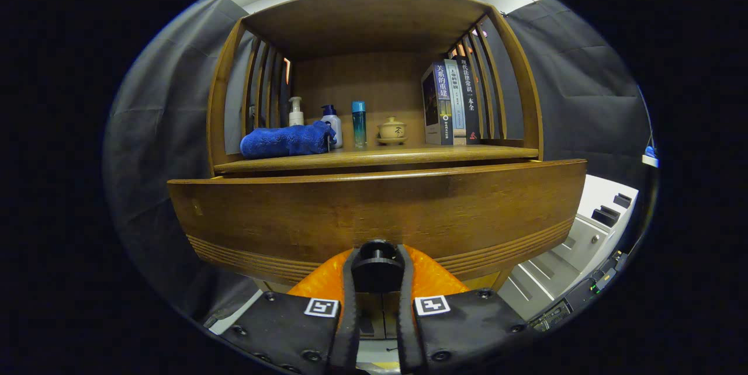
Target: Pull open the drawer, take out the items inside it, and place them on the countertop above the cabinet.
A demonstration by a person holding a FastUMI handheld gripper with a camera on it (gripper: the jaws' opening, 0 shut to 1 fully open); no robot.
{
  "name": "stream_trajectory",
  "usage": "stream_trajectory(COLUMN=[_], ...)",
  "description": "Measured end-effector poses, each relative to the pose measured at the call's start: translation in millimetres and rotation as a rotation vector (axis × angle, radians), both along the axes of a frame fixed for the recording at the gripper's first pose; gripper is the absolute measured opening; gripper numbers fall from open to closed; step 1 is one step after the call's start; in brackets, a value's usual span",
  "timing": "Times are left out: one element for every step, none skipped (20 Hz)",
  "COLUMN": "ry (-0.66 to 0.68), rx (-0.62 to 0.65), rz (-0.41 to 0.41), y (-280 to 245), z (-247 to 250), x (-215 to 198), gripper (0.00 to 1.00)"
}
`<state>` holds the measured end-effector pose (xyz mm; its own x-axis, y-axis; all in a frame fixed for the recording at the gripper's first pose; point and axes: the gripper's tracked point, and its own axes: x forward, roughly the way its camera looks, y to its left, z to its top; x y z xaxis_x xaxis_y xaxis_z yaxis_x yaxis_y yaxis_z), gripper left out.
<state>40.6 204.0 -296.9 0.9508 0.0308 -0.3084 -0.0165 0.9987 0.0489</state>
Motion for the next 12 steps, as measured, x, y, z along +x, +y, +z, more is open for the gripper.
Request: stream_trajectory(ry=[-0.002, -0.002, -0.002, -0.006, -0.009, -0.013, -0.012, -0.008, -0.007, -0.014, -0.021, -0.025], rx=[-0.011, -0.011, -0.012, -0.014, -0.022, -0.03, -0.032, -0.026, -0.02, -0.027, -0.036, -0.036], rz=[0.003, 0.002, 0.002, 0.002, 0.003, 0.005, 0.007, 0.006, 0.004, 0.005, 0.006, 0.008], y=[-0.6, -0.8, -0.2, 0.4, 0.0, 0.2, 0.3, 0.2, 0.8, 1.0, 0.6, 0.9], z=[0.7, 0.6, 0.0, -0.2, 0.5, 0.8, 0.4, -0.1, 0.2, 0.4, 0.7, 2.6], x=[-1.2, -1.4, -1.8, -1.8, -1.1, -1.3, -1.2, -1.6, -2.7, -1.8, -1.4, -1.8], gripper=[0.34, 0.34, 0.34, 0.34, 0.34, 0.34, 0.34, 0.34, 0.34, 0.34, 0.34, 0.37])
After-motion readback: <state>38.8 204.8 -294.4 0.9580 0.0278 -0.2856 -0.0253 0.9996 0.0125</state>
